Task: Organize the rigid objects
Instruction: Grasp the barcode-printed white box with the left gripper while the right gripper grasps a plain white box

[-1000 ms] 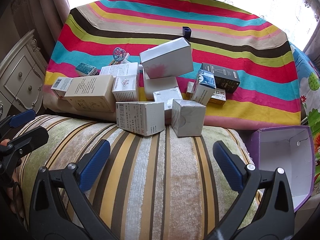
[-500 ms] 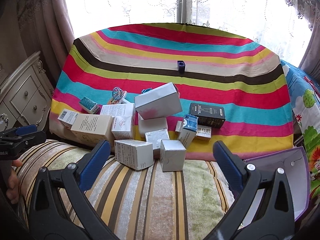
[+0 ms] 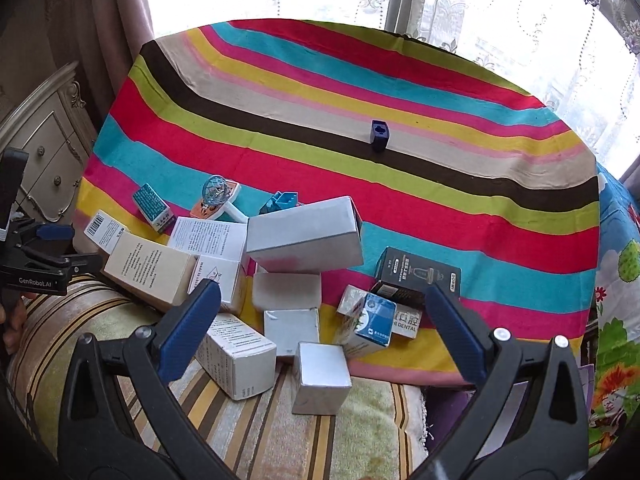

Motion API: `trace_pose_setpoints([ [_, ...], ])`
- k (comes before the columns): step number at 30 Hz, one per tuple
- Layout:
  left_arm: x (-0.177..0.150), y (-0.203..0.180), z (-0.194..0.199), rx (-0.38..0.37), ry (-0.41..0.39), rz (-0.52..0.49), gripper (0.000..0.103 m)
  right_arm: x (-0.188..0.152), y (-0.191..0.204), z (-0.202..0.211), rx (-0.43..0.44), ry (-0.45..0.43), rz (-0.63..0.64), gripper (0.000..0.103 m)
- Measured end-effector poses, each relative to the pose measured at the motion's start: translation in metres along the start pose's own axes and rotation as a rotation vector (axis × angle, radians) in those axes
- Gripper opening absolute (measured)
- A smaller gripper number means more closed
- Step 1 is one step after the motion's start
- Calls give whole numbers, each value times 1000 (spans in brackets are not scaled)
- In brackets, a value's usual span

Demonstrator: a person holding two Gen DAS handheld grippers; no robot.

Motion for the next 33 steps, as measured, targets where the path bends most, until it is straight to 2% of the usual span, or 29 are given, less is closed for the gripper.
trace_pose_setpoints([
  [7,13,4,-4,-2,-7,13,93,12,7,-39,39,42,28,103],
  [14,8,5,-6,23,4,1,92,16,12,-58,-2,70,90,103],
  [18,9,4,-12,29,22,-9,88,15,14,-70,-5,90,112,103],
  [30,8,-2,-17,28,19,-34,88,23,25,-76,-23,82,147,103],
  [33,9,-5,-17,-2,19,-31,81,24,26,-87,-36,99,147,103],
])
Point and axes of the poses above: each gripper's, at about its wrist camera, not at the fingertips, and z roughly against the way its jaws point, y to its left, x to its top, the point moved 5 cm from there along -z, roughly the way its jaws point, and after that the axes turned 3 degrees about z, right-handed, at the moved point
